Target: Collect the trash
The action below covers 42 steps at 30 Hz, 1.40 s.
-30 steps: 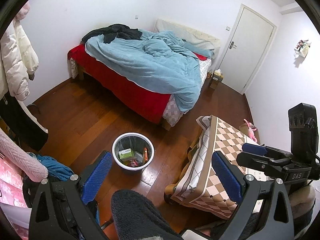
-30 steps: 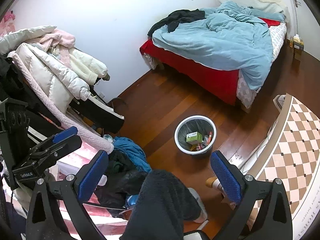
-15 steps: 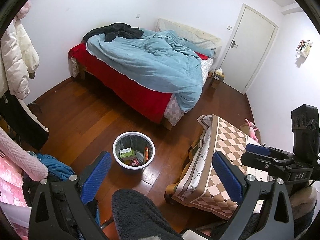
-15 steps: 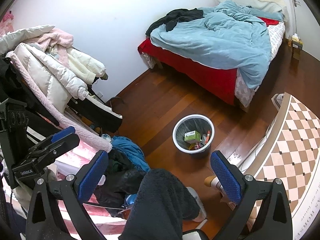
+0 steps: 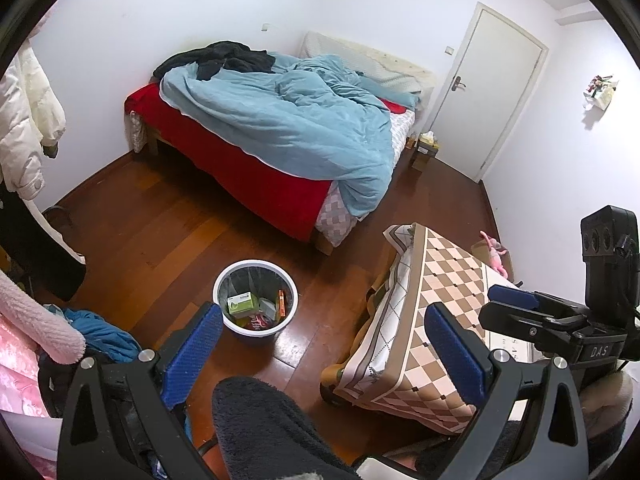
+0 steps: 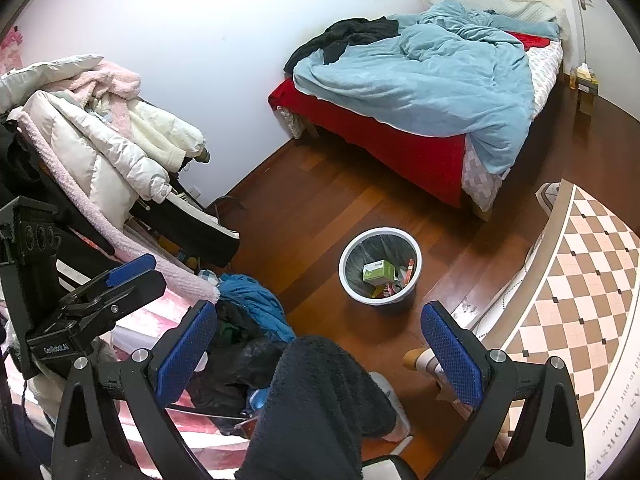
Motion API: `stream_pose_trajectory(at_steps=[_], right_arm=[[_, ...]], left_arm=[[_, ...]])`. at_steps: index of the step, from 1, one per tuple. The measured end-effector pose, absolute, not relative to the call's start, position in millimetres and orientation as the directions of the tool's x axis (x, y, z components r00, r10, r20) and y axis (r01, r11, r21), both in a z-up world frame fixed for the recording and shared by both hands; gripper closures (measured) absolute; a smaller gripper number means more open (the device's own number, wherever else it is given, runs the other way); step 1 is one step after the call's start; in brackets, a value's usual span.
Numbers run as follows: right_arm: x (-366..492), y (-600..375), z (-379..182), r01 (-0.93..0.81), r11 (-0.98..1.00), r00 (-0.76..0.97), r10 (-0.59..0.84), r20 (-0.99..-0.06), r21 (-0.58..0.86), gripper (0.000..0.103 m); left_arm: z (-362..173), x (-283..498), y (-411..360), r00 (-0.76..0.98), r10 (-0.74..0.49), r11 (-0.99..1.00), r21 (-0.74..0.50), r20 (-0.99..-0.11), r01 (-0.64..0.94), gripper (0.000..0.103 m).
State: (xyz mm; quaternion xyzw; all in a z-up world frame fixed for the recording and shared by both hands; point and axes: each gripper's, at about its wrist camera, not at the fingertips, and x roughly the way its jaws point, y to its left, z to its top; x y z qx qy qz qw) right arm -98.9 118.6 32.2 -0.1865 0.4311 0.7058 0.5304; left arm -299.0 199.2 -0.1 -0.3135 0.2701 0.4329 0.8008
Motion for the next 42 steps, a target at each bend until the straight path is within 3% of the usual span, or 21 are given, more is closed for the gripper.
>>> stream_pose_trajectory(at_steps=[42], right_arm=[[-96.3,116.2,34.8,-0.908,-0.072,-0.374,0.587,-0.718,0.413,0.0]], left_arm=[[1.2,-295.1,199.7,0.491,0.512,0.438,-0.278,-0.705,-0.855,0.0]])
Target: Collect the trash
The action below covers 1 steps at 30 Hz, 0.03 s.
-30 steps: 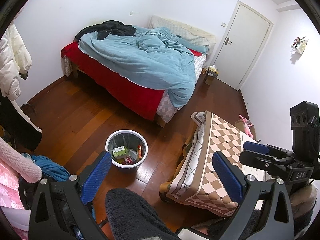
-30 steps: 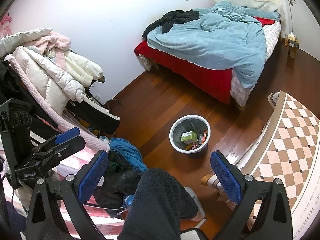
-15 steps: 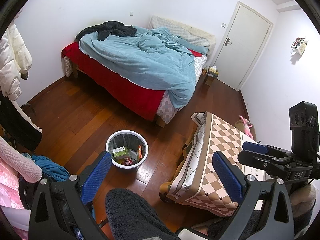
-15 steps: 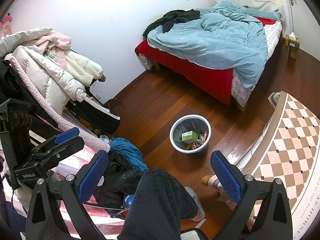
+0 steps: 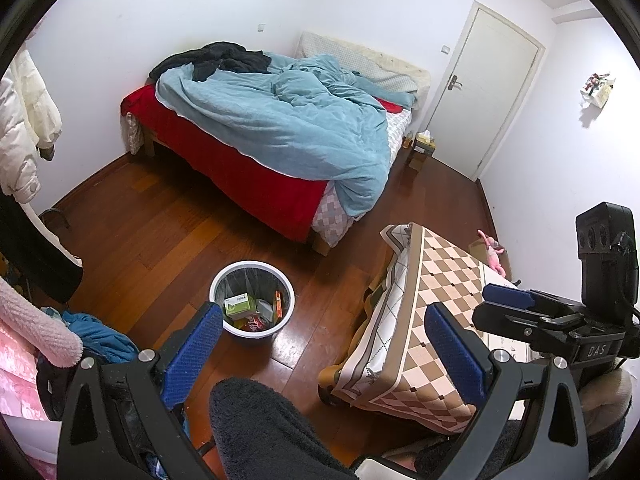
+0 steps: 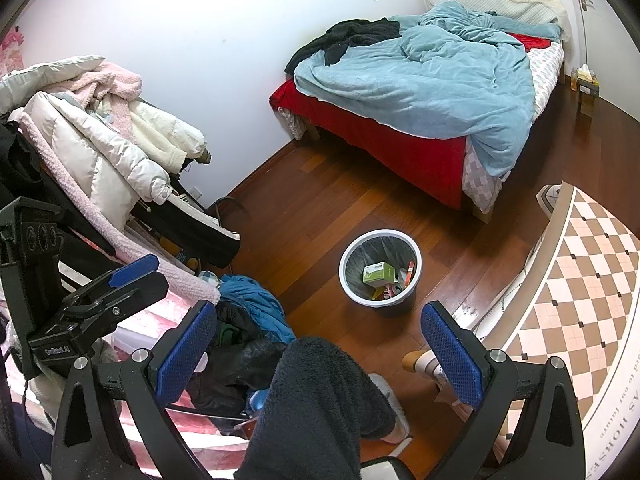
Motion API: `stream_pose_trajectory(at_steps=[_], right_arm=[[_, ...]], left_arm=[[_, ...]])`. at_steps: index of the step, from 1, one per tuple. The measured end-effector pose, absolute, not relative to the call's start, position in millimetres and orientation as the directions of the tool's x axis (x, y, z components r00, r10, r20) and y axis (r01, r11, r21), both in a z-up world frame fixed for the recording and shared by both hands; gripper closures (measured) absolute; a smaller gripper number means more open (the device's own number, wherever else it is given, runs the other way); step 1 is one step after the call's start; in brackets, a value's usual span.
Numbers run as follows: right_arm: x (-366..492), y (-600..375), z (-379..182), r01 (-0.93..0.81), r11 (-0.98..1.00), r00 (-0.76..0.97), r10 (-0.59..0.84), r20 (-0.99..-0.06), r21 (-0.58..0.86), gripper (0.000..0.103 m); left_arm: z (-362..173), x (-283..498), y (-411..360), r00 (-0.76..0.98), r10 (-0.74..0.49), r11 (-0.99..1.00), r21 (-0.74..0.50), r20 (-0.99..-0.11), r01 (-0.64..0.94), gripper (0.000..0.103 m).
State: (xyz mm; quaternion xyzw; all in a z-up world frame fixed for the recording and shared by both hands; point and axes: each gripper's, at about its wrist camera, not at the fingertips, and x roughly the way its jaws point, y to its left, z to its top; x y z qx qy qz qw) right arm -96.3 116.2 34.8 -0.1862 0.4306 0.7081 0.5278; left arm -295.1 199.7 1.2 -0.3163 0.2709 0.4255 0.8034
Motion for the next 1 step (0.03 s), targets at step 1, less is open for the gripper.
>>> stream_pose_trajectory(at_steps=[1], right_arm=[[-96.6,116.1,35.0,-0.908,-0.074,-0.374,0.585,-0.719,0.412,0.0]], left_arm=[[2.3,-295.0,200.2,0.493,0.51,0.441,-0.278,-0.705,-0.853,0.0]])
